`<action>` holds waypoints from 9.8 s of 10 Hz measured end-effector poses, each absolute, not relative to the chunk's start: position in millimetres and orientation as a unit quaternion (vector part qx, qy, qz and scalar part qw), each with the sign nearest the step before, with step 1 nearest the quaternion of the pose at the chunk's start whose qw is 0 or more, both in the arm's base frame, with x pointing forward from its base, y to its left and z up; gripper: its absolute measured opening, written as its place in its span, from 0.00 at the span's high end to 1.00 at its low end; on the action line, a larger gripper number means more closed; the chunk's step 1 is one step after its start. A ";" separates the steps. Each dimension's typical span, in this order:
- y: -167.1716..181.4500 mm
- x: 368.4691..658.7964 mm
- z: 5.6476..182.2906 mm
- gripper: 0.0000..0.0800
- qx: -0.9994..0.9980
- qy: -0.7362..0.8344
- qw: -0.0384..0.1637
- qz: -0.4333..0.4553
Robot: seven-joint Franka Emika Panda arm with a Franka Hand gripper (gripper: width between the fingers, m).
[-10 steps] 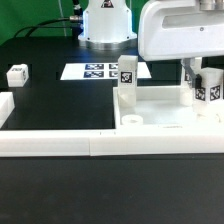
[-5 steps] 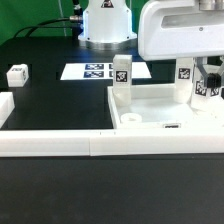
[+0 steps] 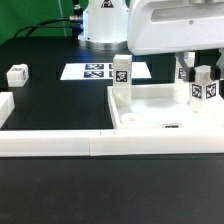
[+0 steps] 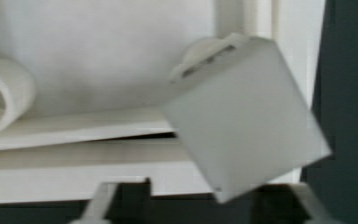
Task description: Assemble square table
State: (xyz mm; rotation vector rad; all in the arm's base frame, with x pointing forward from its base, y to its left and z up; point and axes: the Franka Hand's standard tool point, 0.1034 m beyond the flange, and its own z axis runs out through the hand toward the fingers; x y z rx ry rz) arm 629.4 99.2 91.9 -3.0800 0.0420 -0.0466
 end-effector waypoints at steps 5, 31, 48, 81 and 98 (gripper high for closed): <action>116.4 606.1 81.4 0.21 -0.999 0.024 0.036 0.015; 123.6 620.4 69.9 0.64 -0.909 0.414 0.048 0.023; 115.9 625.8 62.8 0.19 -0.964 0.258 0.035 -0.055; 115.2 634.9 62.3 0.63 -0.961 0.264 0.039 -0.074; 110.0 633.0 61.4 0.19 -0.993 0.092 0.029 -0.063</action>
Offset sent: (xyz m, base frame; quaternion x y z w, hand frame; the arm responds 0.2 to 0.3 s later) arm -0.0358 0.0411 -0.0110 0.0433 -0.0347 0.0286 0.9981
